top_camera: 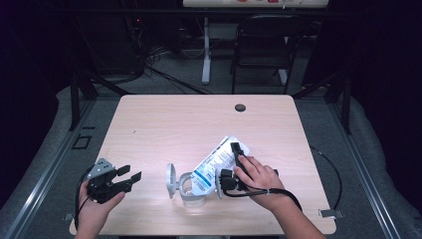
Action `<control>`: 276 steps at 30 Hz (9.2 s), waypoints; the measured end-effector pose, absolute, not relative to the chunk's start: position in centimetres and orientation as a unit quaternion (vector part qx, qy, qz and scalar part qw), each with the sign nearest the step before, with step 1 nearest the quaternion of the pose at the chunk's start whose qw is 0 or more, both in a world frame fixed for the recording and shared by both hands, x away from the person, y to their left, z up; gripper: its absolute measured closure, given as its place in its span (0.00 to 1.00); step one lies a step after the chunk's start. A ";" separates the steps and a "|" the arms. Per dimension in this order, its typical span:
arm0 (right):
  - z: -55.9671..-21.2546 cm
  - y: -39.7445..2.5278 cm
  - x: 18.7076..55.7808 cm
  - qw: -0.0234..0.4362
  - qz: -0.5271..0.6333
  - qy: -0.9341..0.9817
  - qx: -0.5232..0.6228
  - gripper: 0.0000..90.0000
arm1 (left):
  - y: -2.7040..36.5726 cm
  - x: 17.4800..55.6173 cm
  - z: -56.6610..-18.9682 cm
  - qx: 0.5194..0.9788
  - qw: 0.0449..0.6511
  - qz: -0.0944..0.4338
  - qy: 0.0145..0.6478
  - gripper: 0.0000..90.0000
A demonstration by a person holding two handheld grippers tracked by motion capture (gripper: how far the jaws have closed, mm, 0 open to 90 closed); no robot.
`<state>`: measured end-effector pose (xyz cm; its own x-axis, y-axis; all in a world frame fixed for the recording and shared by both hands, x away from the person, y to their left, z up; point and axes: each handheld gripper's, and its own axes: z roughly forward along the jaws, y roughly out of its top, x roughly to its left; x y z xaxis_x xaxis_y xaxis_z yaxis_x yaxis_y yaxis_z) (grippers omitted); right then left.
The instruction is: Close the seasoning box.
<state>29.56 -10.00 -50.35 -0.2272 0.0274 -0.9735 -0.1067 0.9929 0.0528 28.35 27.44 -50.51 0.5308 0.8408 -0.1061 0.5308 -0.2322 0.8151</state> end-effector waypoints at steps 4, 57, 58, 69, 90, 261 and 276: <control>-50.4 -10.0 29.6 0.621 0.054 0.781 -0.025 0.53 | 27.4 28.4 -50.5 0.764 0.427 0.181 0.449 0.52; -50.2 -9.9 29.4 0.623 0.045 0.780 -0.035 0.53 | 27.5 28.4 -50.5 0.764 0.427 0.181 0.449 0.52; -50.2 -9.9 29.5 0.623 0.045 0.780 -0.036 0.53 | 27.5 28.4 -50.5 0.764 0.427 0.181 0.449 0.52; -50.2 -9.9 29.5 0.623 0.051 0.780 -0.035 0.54 | 27.5 28.3 -50.5 0.763 0.427 0.181 0.450 0.52; -50.1 -9.9 29.4 0.623 0.046 0.780 -0.036 0.54 | 27.5 28.4 -50.5 0.764 0.425 0.181 0.450 0.52; -49.6 -9.6 29.0 0.631 0.049 0.773 -0.055 0.59 | 27.6 28.4 -50.5 0.764 0.426 0.181 0.450 0.52; -49.6 -9.6 29.0 0.632 0.056 0.771 -0.061 0.60 | 27.6 28.4 -50.5 0.765 0.426 0.181 0.449 0.52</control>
<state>29.05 -9.58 -49.57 -0.1938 -0.0230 -0.9808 -0.1635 0.9865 0.0091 28.41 27.59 -50.48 0.5313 0.8407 -0.1048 0.5320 -0.2348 0.8135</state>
